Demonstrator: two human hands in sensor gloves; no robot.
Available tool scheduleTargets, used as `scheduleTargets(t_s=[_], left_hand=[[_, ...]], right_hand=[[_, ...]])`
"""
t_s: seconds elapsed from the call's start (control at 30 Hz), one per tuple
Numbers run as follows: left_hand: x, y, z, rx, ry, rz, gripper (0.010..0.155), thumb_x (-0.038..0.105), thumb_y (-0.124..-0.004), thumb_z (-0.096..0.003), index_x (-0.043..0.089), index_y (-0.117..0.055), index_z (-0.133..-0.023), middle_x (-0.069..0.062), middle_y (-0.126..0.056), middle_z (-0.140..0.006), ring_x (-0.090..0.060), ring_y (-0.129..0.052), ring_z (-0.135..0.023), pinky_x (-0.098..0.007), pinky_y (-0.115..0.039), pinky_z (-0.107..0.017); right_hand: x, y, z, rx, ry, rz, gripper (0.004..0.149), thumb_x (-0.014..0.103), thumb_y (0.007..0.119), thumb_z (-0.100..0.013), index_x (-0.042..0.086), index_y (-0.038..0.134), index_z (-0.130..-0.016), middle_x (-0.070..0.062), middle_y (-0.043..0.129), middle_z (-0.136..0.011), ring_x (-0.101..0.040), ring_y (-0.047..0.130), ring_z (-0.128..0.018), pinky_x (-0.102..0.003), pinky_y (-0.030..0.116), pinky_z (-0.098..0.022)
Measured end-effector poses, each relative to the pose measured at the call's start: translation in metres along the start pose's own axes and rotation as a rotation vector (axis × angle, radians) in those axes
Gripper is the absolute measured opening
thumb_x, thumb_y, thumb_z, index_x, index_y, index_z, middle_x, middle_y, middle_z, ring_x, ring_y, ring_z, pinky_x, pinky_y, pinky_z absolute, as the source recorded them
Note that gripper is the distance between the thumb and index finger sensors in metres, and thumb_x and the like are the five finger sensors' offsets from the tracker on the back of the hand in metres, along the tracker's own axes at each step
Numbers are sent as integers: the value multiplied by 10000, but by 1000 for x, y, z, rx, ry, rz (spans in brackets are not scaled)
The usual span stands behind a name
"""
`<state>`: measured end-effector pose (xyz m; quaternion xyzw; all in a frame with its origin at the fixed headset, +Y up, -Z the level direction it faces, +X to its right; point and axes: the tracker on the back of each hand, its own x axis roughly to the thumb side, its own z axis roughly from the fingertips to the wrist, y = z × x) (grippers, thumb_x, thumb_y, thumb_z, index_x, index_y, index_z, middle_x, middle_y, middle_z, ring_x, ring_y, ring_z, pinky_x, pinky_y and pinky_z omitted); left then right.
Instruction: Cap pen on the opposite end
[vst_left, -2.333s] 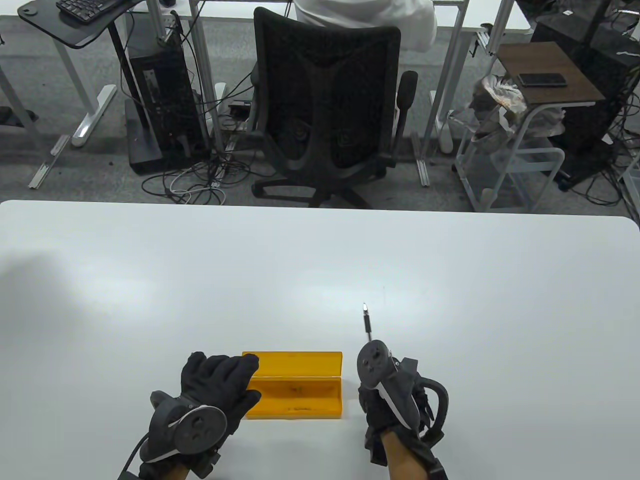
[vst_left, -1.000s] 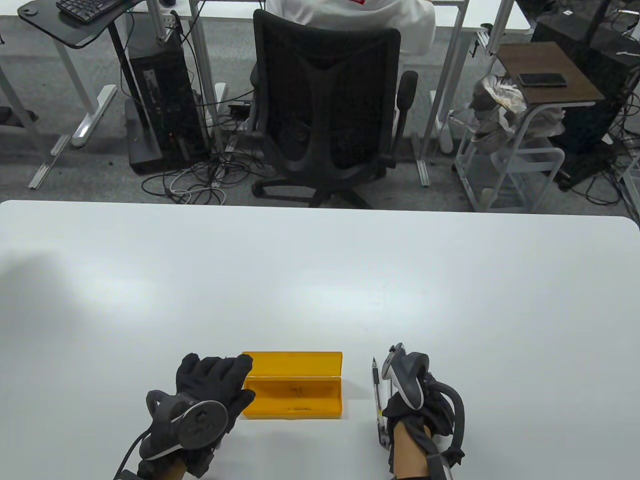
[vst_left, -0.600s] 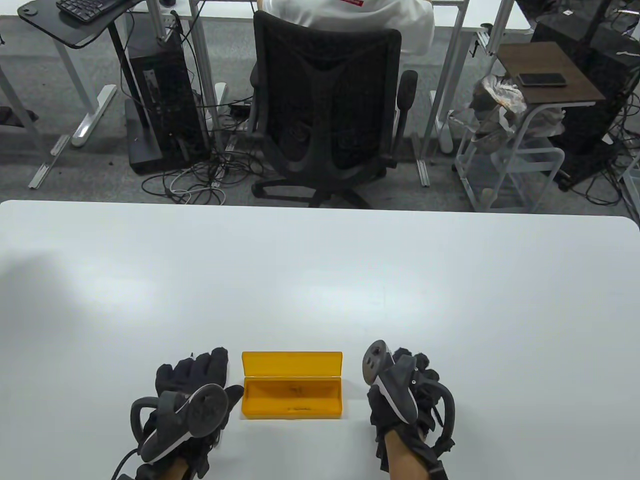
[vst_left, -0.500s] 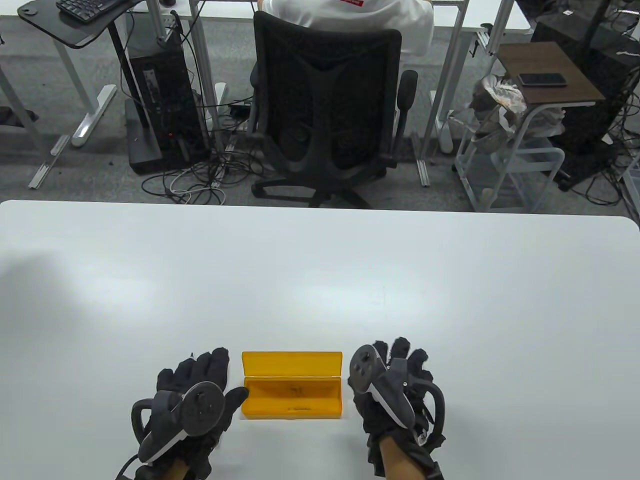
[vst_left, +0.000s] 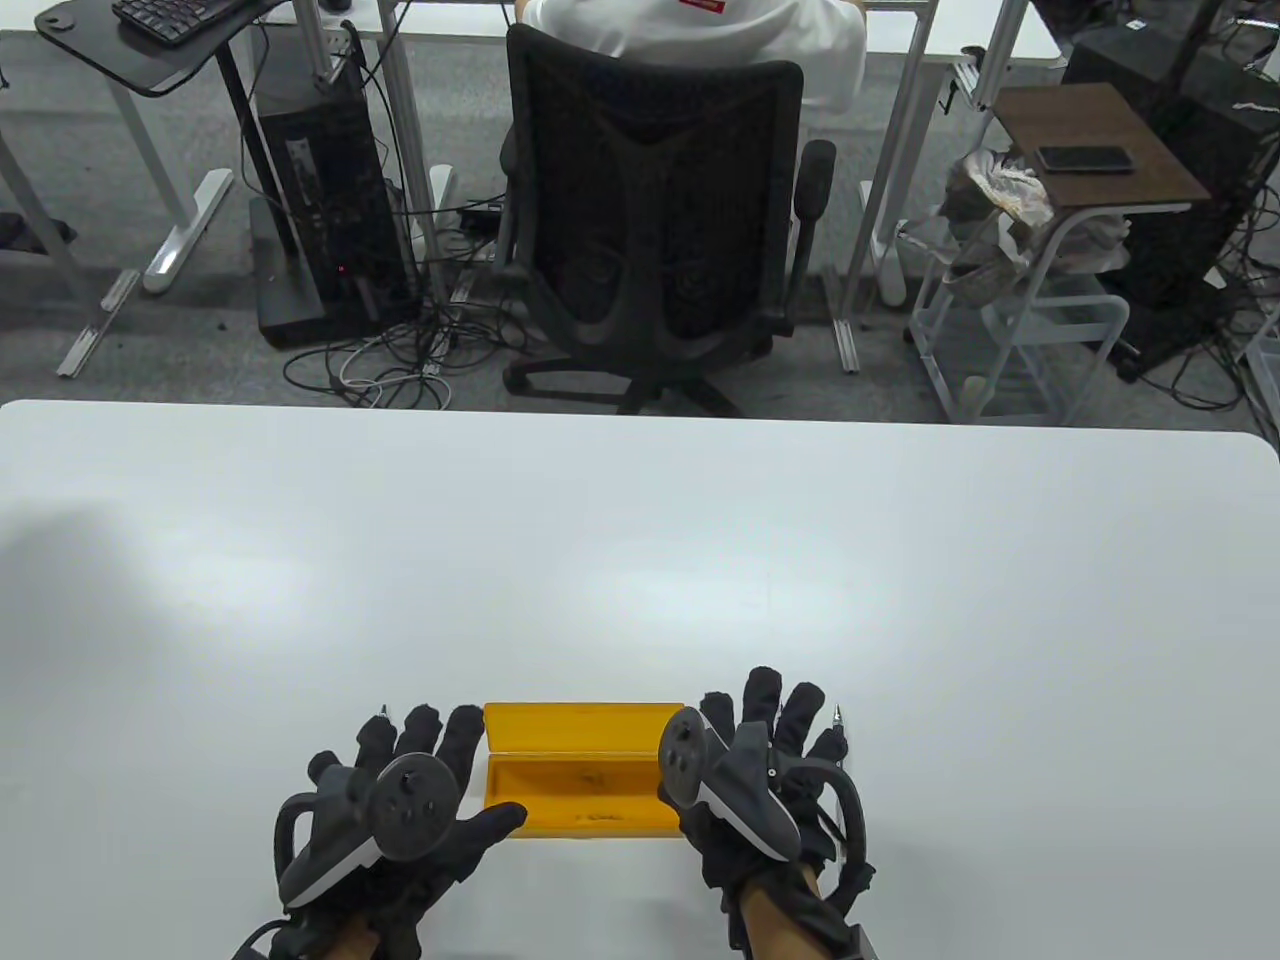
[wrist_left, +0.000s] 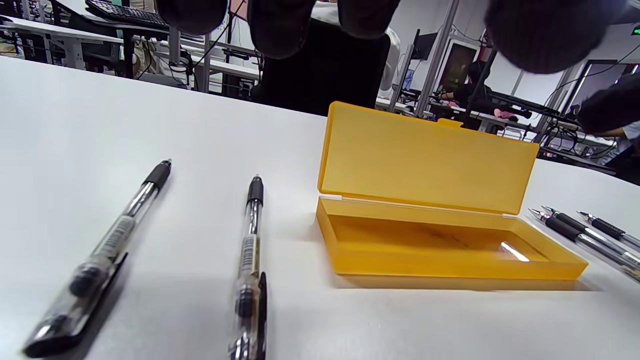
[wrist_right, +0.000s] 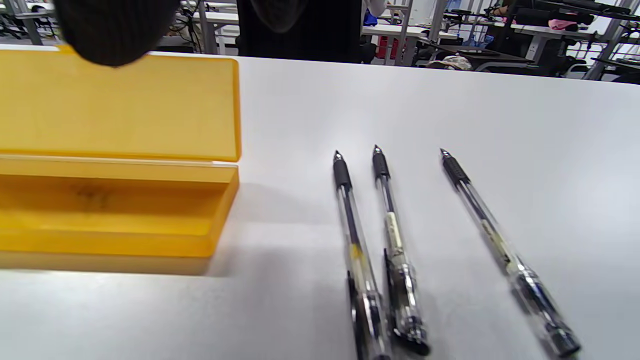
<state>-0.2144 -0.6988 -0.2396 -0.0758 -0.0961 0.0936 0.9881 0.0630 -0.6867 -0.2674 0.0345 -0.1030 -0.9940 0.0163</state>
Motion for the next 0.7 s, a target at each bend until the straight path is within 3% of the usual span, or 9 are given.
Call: scheduleTargets(t_s=[0.47, 0.7], left_hand=[[2, -10, -3, 35, 5, -51, 844, 561, -774, -529, 224, -357, -1180, -270, -423, -1236, -657, -384, -1084, -902, -291, -602], [-8, -19, -10, -63, 55, -73, 867, 595, -760, -523, 201, -356, -1182, -282, -438, -1230, -660, -391, -1080, -907, -277, -592]], right_hand=[[5, 11, -1, 19, -15, 39, 853, 569, 746, -409, 183, 492, -1125, -249, 292, -1173, -611, 286, -1013, -793, 403, -641], [7, 16, -6, 1, -29, -2, 873, 570, 737, -412, 188, 426, -1132, -246, 236, -1169, -614, 281, -1013, -788, 399, -647]])
